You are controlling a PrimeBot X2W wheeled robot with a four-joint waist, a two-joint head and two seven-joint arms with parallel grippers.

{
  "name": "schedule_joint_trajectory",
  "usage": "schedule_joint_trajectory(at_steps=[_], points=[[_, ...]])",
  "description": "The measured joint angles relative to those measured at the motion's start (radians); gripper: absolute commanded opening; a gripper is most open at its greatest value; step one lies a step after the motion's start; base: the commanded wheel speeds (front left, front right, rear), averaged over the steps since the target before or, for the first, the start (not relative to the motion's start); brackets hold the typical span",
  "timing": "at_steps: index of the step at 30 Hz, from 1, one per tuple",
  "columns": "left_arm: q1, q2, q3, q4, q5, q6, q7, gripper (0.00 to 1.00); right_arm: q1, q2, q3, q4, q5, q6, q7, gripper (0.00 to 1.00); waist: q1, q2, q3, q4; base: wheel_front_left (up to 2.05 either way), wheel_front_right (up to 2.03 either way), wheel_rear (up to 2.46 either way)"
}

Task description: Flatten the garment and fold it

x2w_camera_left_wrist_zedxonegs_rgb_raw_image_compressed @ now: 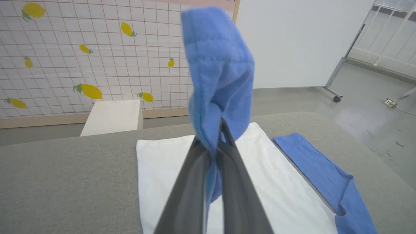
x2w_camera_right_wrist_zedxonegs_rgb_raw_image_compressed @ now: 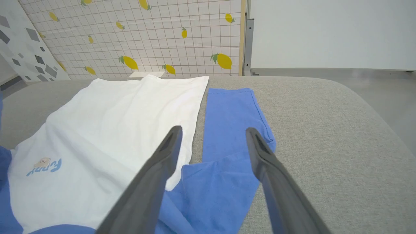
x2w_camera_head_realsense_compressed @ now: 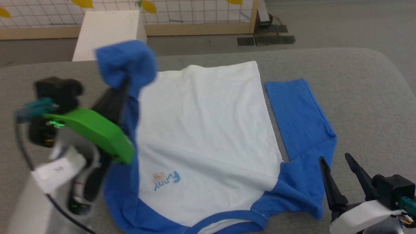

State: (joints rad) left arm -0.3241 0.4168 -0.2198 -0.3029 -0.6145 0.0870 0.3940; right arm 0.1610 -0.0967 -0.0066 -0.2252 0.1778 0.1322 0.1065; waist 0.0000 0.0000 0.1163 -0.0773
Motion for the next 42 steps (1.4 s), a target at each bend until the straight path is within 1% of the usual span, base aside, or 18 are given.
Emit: schedule_joint_trajectory(at_steps=[2,5,7,10,12,16,19,21,22,23,25,27,30,32,34,38,42], points=[[0.0,-0.039,-0.061,0.003,0.004,-0.009,-0.001,0.0,0.002,0.0,0.001,-0.003,0.0,0.0,0.005,1.0,0.0,0.0,-0.012,0.011,0.0,0.0,0.0],[0.002,-0.129,-0.152,0.048,-0.012,-0.031,-0.016,0.0,0.003,0.0,0.006,-0.008,0.0,0.0,0.009,1.0,0.0,0.0,-0.026,0.018,0.0,0.0,0.0],[0.008,-0.184,-0.212,0.104,-0.017,-0.043,-0.028,0.0,0.003,-0.001,0.01,-0.011,0.0,0.0,0.016,1.0,0.0,0.0,-0.028,0.015,0.0,0.0,0.0],[0.021,-0.239,-0.293,0.213,-0.015,-0.061,-0.041,0.0,0.004,-0.001,0.014,-0.013,0.0,0.0,0.018,1.0,0.0,0.0,-0.027,0.0,0.0,0.0,0.0],[0.027,-0.263,-0.344,0.29,0.005,-0.072,-0.044,0.0,0.003,-0.001,0.018,-0.013,0.0,0.0,0.018,1.0,0.0,0.0,-0.023,-0.011,0.0,0.0,0.0],[0.027,-0.29,-0.428,0.453,0.053,-0.092,-0.048,0.0,0.003,-0.001,0.023,-0.012,0.0,0.0,0.018,1.0,0.0,0.0,-0.015,-0.04,0.0,0.0,0.0],[0.027,-0.308,-0.475,0.546,0.072,-0.113,-0.05,0.0,0.003,-0.001,0.025,-0.007,0.001,0.0,0.018,1.0,0.0,0.0,-0.01,-0.06,0.0,0.0,0.0],[0.026,-0.319,-0.498,0.603,0.081,-0.118,-0.051,0.0,0.003,0.0,0.03,-0.002,0.003,0.0,0.018,1.0,0.0,0.0,-0.007,-0.073,0.0,0.0,0.0],[0.026,-0.321,-0.507,0.622,0.085,-0.122,-0.052,0.28,0.003,0.0,0.031,0.001,0.004,0.0,0.018,1.0,0.0,0.0,-0.006,-0.078,0.0,0.0,0.0],[0.026,-0.325,-0.512,0.642,0.084,-0.123,-0.054,1.0,0.003,0.0,0.031,0.004,0.007,0.0,0.018,1.0,0.0,0.0,-0.005,-0.084,0.0,0.0,0.0],[0.027,-0.331,-0.517,0.663,0.065,-0.145,-0.063,1.0,0.003,0.002,0.031,0.011,0.007,0.0,0.018,1.0,0.0,0.0,-0.005,-0.092,0.0,0.0,0.0],[0.028,-0.343,-0.496,0.661,0.017,-0.152,-0.101,1.0,0.003,0.004,0.029,0.016,0.007,0.0,0.017,1.0,0.0,0.0,-0.008,-0.093,0.0,0.0,0.0],[0.029,-0.35,-0.447,0.617,-0.002,-0.158,-0.216,1.0,0.003,0.007,0.02,0.021,0.007,0.0,0.017,1.0,0.0,0.0,-0.011,-0.086,0.0,0.0,0.0],[0.03,-0.343,-0.408,0.582,-0.003,-0.156,-0.299,1.0,0.003,0.009,0.008,0.023,0.007,0.0,0.016,1.0,0.0,0.0,-0.012,-0.076,0.0,0.0,0.0],[0.037,-0.316,-0.365,0.544,0.016,-0.136,-0.383,1.0,-0.001,0.01,-0.006,0.026,0.007,0.0,0.015,1.0,0.0,0.0,-0.013,-0.064,0.0,0.0,0.0],[0.076,-0.241,-0.265,0.494,0.043,-0.065,-0.52,1.0,-0.06,0.004,-0.045,0.055,0.007,0.0,0.007,1.0,0.0,0.0,-0.009,-0.033,0.0,0.0,0.0],[0.111,-0.187,-0.183,0.475,0.084,-0.001,-0.61,1.0,-0.165,-0.019,-0.099,0.127,0.011,0.0,0.016,1.0,0.0,0.0,0.004,0.005,0.0,0.0,0.0]])
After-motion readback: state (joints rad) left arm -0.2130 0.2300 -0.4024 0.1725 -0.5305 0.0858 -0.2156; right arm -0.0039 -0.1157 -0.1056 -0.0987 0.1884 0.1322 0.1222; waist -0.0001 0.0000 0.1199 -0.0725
